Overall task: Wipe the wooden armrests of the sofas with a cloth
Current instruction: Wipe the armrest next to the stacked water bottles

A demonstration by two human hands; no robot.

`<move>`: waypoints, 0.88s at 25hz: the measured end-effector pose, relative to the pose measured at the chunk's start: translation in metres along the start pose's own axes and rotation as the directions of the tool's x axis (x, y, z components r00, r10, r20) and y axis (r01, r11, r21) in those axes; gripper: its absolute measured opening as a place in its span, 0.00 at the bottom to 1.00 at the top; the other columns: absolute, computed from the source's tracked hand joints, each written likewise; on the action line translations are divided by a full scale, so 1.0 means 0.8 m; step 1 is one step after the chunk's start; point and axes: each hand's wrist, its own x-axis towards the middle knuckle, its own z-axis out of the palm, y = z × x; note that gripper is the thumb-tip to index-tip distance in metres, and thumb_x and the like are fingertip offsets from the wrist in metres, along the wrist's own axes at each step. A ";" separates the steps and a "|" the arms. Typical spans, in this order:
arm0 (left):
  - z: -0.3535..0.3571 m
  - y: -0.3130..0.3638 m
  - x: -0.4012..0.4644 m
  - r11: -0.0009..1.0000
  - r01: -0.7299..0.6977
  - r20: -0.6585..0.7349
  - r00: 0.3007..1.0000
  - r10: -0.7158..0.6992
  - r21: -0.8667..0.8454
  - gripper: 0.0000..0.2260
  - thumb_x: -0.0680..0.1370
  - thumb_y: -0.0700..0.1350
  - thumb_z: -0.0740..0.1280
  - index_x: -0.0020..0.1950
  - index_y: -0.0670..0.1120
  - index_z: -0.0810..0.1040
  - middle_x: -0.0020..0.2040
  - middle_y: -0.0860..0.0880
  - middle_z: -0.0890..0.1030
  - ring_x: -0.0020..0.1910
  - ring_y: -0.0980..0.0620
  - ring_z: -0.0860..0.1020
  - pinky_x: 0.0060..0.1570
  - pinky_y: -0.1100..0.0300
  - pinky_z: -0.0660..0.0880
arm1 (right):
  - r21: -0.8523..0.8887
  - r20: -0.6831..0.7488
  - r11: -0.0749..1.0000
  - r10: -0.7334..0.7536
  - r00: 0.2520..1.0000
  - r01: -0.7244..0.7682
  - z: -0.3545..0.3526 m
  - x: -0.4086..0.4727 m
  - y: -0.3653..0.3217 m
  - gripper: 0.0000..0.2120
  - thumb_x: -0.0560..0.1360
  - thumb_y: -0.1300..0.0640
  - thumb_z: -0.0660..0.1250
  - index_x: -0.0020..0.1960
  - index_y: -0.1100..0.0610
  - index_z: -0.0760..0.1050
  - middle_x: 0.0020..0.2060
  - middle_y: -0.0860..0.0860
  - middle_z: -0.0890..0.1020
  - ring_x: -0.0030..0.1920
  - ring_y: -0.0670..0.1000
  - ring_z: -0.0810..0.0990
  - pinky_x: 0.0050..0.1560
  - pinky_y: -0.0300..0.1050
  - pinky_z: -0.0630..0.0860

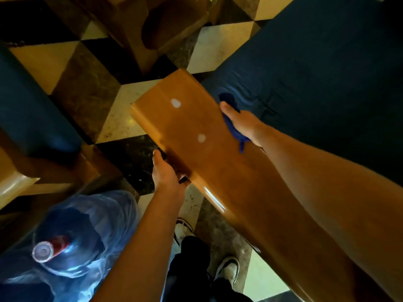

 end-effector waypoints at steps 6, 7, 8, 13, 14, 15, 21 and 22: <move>-0.001 0.027 0.012 0.998 0.060 -0.001 0.998 -0.060 0.027 0.29 0.83 0.66 0.55 0.76 0.49 0.71 0.68 0.41 0.80 0.64 0.38 0.79 0.66 0.35 0.75 | -0.519 -0.152 0.784 -0.476 0.866 0.341 0.013 -0.085 0.120 0.36 0.79 0.33 0.53 0.72 0.59 0.73 0.67 0.62 0.77 0.67 0.60 0.76 0.63 0.49 0.72; 0.001 0.030 0.014 0.998 0.060 0.003 0.998 -0.060 0.020 0.29 0.83 0.66 0.55 0.76 0.50 0.71 0.69 0.41 0.80 0.65 0.38 0.79 0.67 0.35 0.74 | -0.698 -0.060 0.597 -0.598 0.799 0.395 0.025 -0.104 0.132 0.36 0.80 0.33 0.52 0.79 0.57 0.65 0.77 0.63 0.68 0.76 0.62 0.66 0.74 0.55 0.64; 0.004 0.032 0.018 0.998 0.061 -0.003 0.998 -0.061 0.008 0.29 0.82 0.66 0.55 0.77 0.51 0.71 0.69 0.42 0.79 0.65 0.38 0.79 0.67 0.35 0.74 | -0.788 0.018 0.461 -0.646 0.763 0.409 0.035 -0.116 0.131 0.36 0.81 0.32 0.50 0.83 0.52 0.57 0.82 0.60 0.58 0.81 0.64 0.57 0.78 0.62 0.56; 0.017 0.053 0.049 0.997 0.015 -0.086 0.996 -0.021 -0.072 0.26 0.83 0.64 0.56 0.74 0.51 0.74 0.67 0.43 0.81 0.61 0.39 0.81 0.65 0.36 0.76 | -0.788 0.019 0.467 -0.633 0.774 0.401 0.083 -0.064 0.005 0.43 0.75 0.21 0.47 0.83 0.40 0.46 0.84 0.56 0.52 0.80 0.70 0.55 0.74 0.73 0.58; 0.016 0.058 0.052 0.997 0.008 -0.100 0.995 -0.015 -0.071 0.26 0.83 0.64 0.56 0.74 0.51 0.75 0.67 0.43 0.82 0.61 0.39 0.81 0.65 0.36 0.76 | -0.749 -0.066 0.568 -0.575 0.815 0.340 0.087 -0.038 -0.033 0.46 0.72 0.19 0.48 0.83 0.41 0.45 0.83 0.58 0.56 0.77 0.70 0.61 0.71 0.71 0.62; 0.017 0.064 0.052 0.998 0.001 -0.103 0.995 -0.008 -0.067 0.26 0.83 0.65 0.56 0.74 0.52 0.74 0.67 0.43 0.82 0.61 0.40 0.81 0.65 0.36 0.76 | -0.669 -0.119 0.676 -0.508 0.853 0.310 0.085 -0.006 -0.072 0.48 0.70 0.18 0.49 0.83 0.43 0.47 0.80 0.60 0.63 0.73 0.69 0.68 0.67 0.68 0.68; 0.028 0.091 0.054 0.999 -0.014 -0.167 0.986 0.007 -0.039 0.28 0.83 0.65 0.55 0.78 0.52 0.70 0.69 0.42 0.79 0.66 0.38 0.77 0.68 0.34 0.72 | 0.050 0.127 0.996 -0.085 0.988 0.079 0.040 0.114 -0.142 0.33 0.78 0.30 0.60 0.72 0.53 0.75 0.66 0.58 0.81 0.62 0.59 0.81 0.60 0.51 0.75; 0.030 0.092 0.054 0.999 -0.010 -0.178 0.984 0.004 -0.036 0.28 0.83 0.65 0.55 0.78 0.52 0.70 0.69 0.42 0.79 0.66 0.38 0.77 0.68 0.33 0.72 | 0.085 0.158 0.996 -0.053 0.986 0.040 0.036 0.107 -0.127 0.31 0.79 0.32 0.61 0.71 0.54 0.75 0.66 0.57 0.81 0.59 0.56 0.82 0.59 0.49 0.74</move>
